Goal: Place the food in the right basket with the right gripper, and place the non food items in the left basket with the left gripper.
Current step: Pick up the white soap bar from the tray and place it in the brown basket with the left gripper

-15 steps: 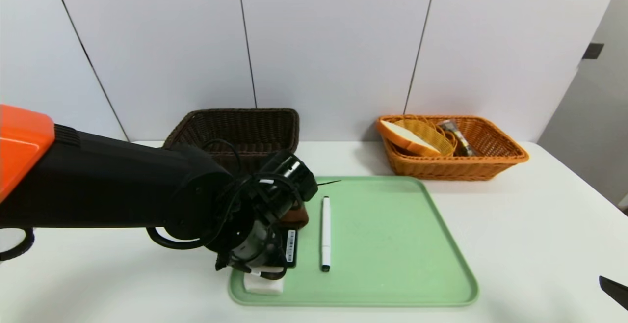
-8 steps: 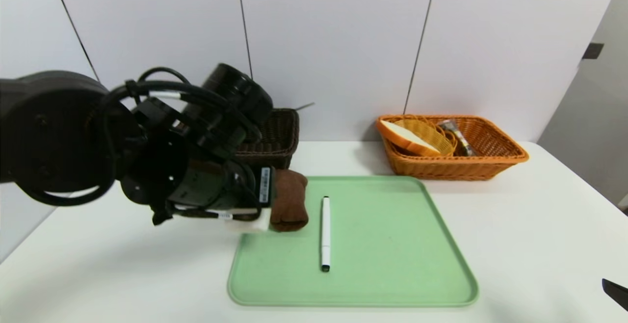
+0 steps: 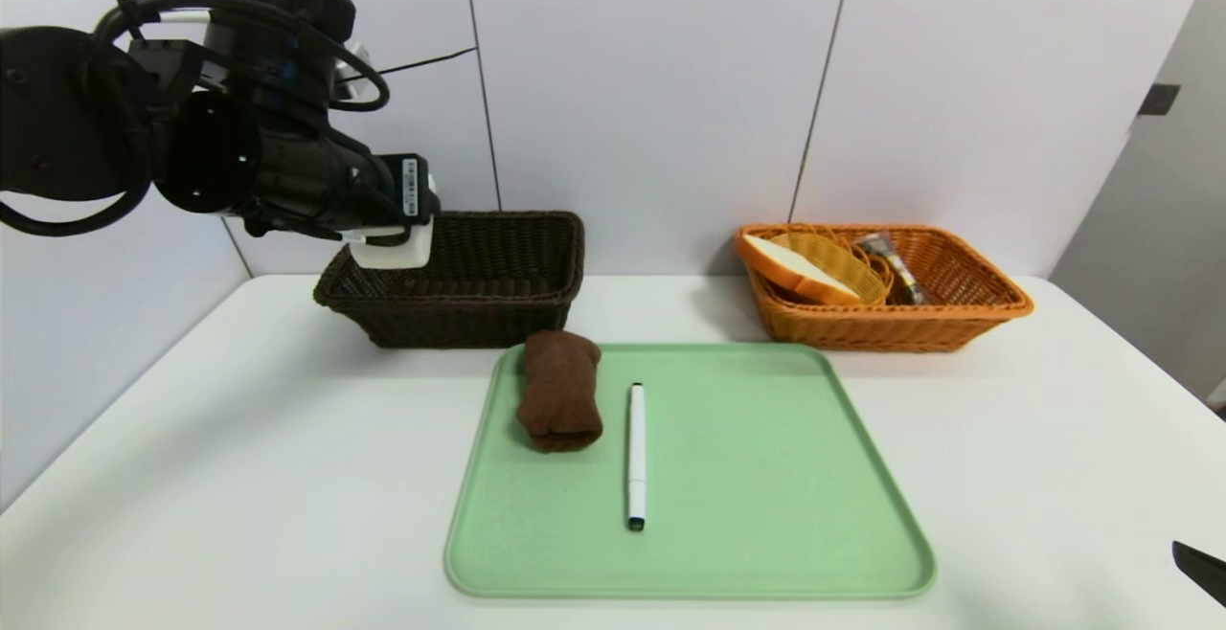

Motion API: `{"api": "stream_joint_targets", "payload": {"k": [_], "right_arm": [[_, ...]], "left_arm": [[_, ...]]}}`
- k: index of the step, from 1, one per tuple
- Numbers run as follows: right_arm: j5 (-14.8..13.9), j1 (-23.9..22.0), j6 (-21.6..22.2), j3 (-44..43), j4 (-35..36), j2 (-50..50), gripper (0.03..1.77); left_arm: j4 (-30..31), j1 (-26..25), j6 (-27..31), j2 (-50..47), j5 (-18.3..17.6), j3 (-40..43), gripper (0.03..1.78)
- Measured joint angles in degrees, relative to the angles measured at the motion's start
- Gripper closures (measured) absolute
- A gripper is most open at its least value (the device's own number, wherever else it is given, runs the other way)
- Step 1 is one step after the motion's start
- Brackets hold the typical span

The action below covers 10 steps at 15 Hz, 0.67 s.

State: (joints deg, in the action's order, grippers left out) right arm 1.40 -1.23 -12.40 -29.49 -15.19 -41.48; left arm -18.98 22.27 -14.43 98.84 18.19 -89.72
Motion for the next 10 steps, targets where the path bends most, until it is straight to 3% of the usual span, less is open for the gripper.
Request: {"api": "stream_joint_targets", "payload": {"k": [4,10], "right_arm": [[-0.09,0.0,0.24,-0.72,1.22,-1.12,0.1],[0.05,0.0,0.52,-1.33,16.29,-8.53,0.1]], "left_arm": [[6.72,-3.21,2.58,4.08,-0.99,-0.77,0.84],[11.35,-5.81,3.15,10.69,-1.62,-1.45,0.84]]}}
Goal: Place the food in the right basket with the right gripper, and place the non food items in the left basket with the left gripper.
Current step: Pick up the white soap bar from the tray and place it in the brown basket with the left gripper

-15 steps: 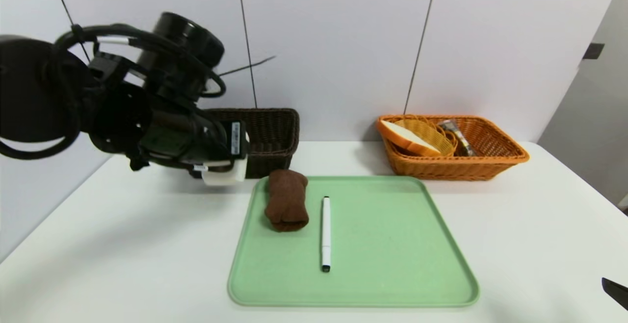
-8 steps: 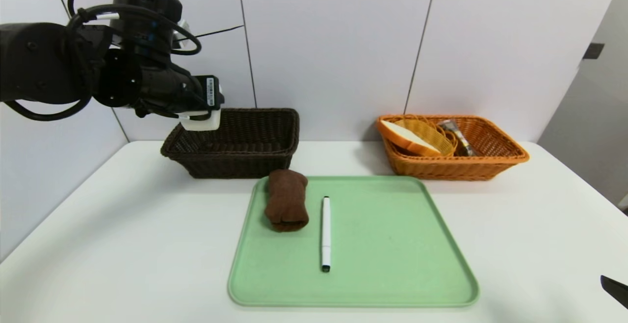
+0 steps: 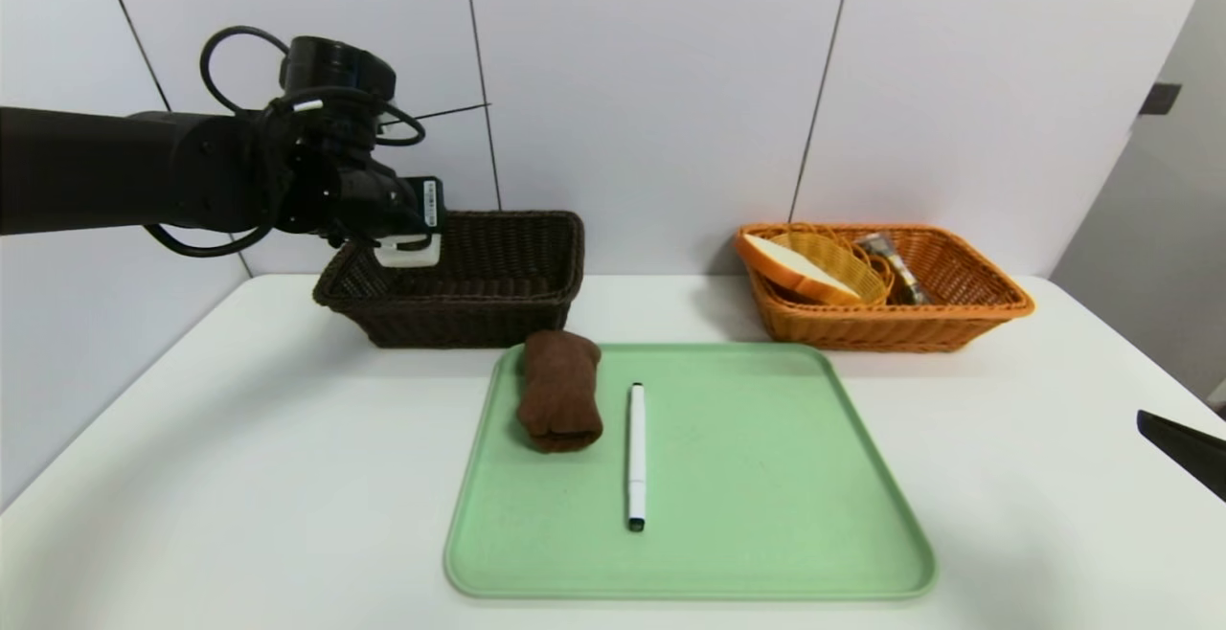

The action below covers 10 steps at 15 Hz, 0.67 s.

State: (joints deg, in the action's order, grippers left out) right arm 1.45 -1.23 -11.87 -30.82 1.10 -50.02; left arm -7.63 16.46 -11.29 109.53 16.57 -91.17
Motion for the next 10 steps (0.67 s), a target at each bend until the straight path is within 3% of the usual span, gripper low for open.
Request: {"api": "stream_joint_targets", "payload": {"k": [2,5,10], "right_arm": [[0.52,0.02,0.41,-0.73,2.34,-2.23,0.1],[4.58,0.09,3.01,-1.15,10.61,-4.83,0.1],[5.24,0.09,3.08,-1.29,12.35,-6.97,0.1]], "left_arm": [[1.94,-1.28,1.34,2.4,-0.01,-0.55,0.84],[3.5,-3.12,2.26,5.52,-0.09,-1.38,0.84],[3.56,-4.94,2.28,9.42,0.0,-3.73,0.84]]}}
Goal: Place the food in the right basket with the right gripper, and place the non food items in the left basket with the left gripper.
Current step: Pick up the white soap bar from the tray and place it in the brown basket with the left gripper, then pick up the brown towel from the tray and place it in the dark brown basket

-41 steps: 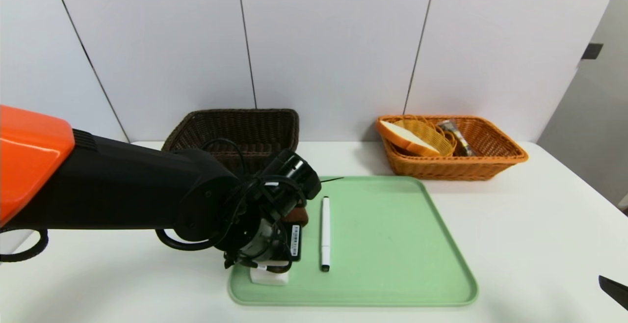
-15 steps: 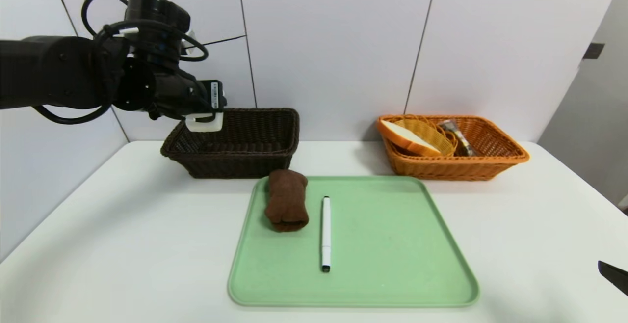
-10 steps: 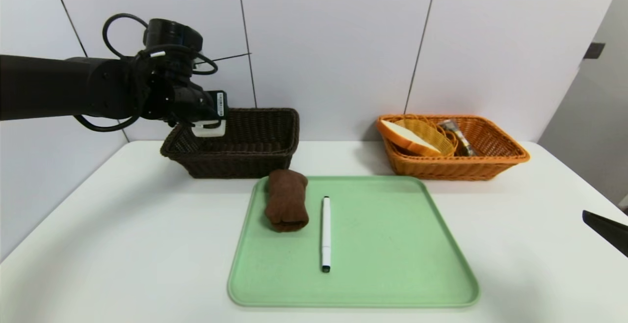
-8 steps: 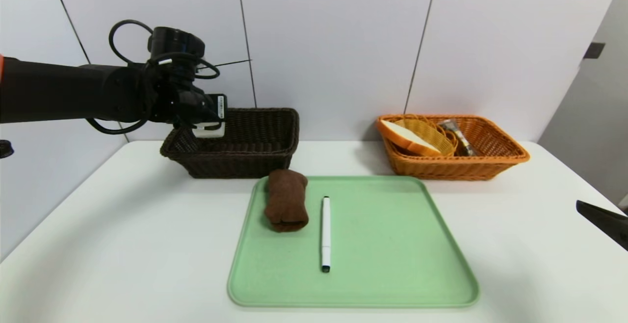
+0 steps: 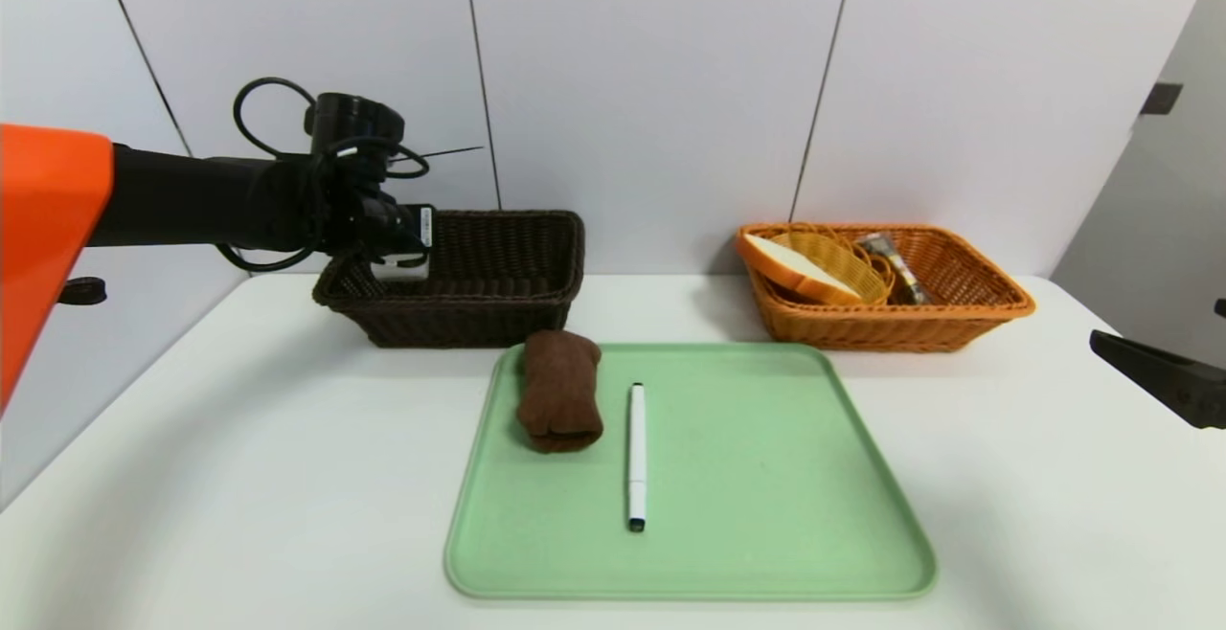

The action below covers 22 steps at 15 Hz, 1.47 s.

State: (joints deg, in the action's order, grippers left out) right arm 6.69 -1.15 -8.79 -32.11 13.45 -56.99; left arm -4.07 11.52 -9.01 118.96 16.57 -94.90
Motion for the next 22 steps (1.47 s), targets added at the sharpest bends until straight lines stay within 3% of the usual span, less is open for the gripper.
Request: {"api": "stream_joint_targets", "payload": {"k": [6,11,17,20,22], "right_arm": [[0.28,0.0,0.09,0.22,0.0,-0.5,0.1],[0.27,0.0,0.04,0.55,-0.28,-0.48,0.1],[0.22,0.0,-0.02,0.78,-0.48,-0.41,0.1],[0.13,0.0,-0.35,1.61,-0.37,-0.39,0.1],[-0.06,0.0,-0.3,1.99,-0.37,-0.3,0.1]], "left_arm": [[-0.02,-1.52,0.22,2.43,0.0,-1.34,0.84],[-0.06,-2.51,0.28,2.82,0.11,-1.35,0.5],[-0.35,-1.9,2.34,0.52,0.1,-2.15,0.29],[-6.38,1.95,2.07,-3.61,0.21,-2.56,0.24],[-12.21,6.84,-1.76,-6.63,0.38,-2.83,0.2]]}}
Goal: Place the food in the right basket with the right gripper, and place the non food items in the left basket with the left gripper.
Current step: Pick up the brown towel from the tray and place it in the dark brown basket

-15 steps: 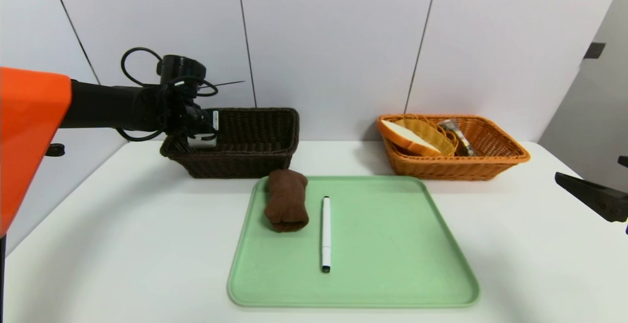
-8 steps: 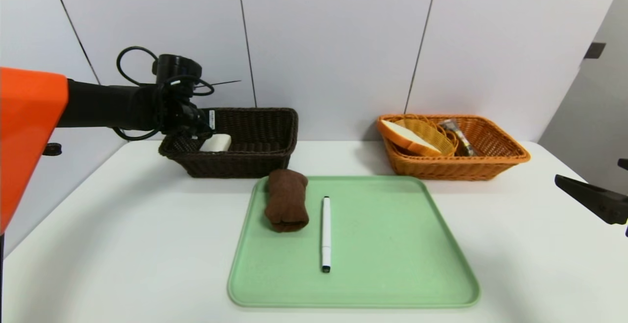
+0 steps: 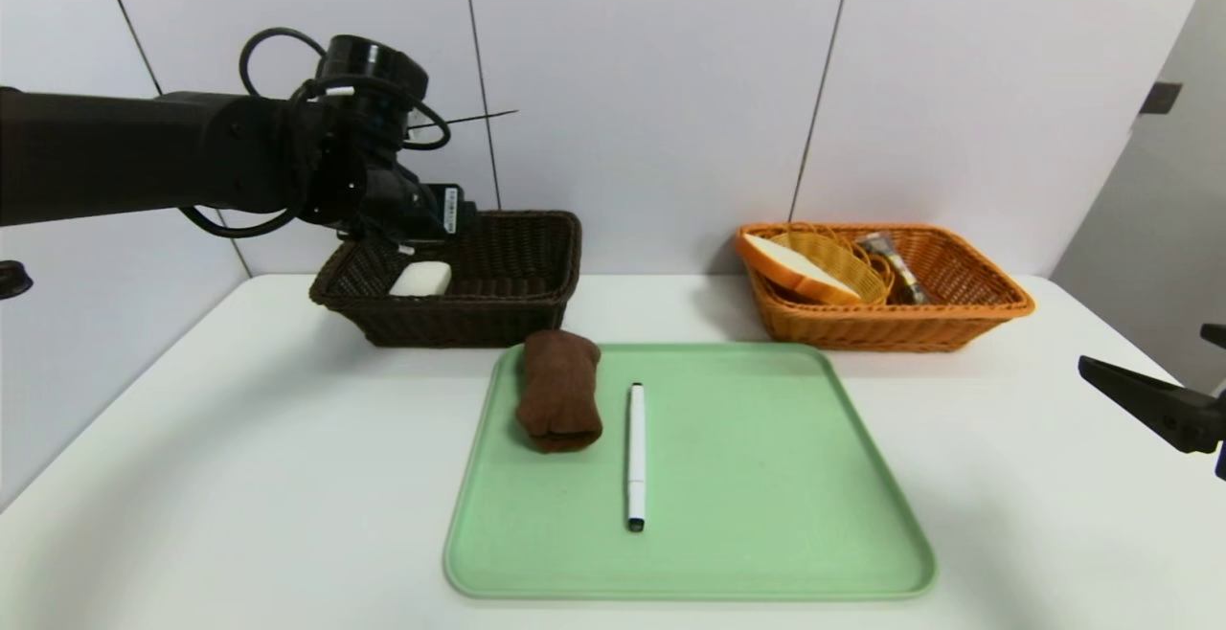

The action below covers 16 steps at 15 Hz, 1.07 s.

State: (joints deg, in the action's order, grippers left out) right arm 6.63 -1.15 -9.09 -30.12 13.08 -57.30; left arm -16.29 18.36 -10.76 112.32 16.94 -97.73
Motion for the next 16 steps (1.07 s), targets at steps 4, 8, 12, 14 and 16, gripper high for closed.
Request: {"api": "stream_joint_targets", "payload": {"k": [4,8,12,14,16], "right_arm": [[-0.18,0.0,-0.07,0.68,0.04,0.4,0.1],[-0.18,0.0,-0.09,1.11,0.0,0.93,0.1],[-0.18,0.0,-0.33,1.93,0.01,1.26,0.1],[-0.2,0.0,-0.33,2.15,0.01,1.51,0.1],[-0.18,0.0,-0.33,2.27,-0.02,1.82,0.1]], "left_arm": [[-10.5,10.91,-11.72,-3.93,3.56,0.18,0.17],[-19.59,17.14,-21.61,-4.94,6.97,0.6,0.14],[-22.77,22.08,-31.45,-3.73,7.19,0.79,0.14],[-22.74,23.98,-33.39,-2.73,7.45,0.63,0.13],[-22.85,24.33,-33.48,-1.11,9.84,0.68,0.12]]}}
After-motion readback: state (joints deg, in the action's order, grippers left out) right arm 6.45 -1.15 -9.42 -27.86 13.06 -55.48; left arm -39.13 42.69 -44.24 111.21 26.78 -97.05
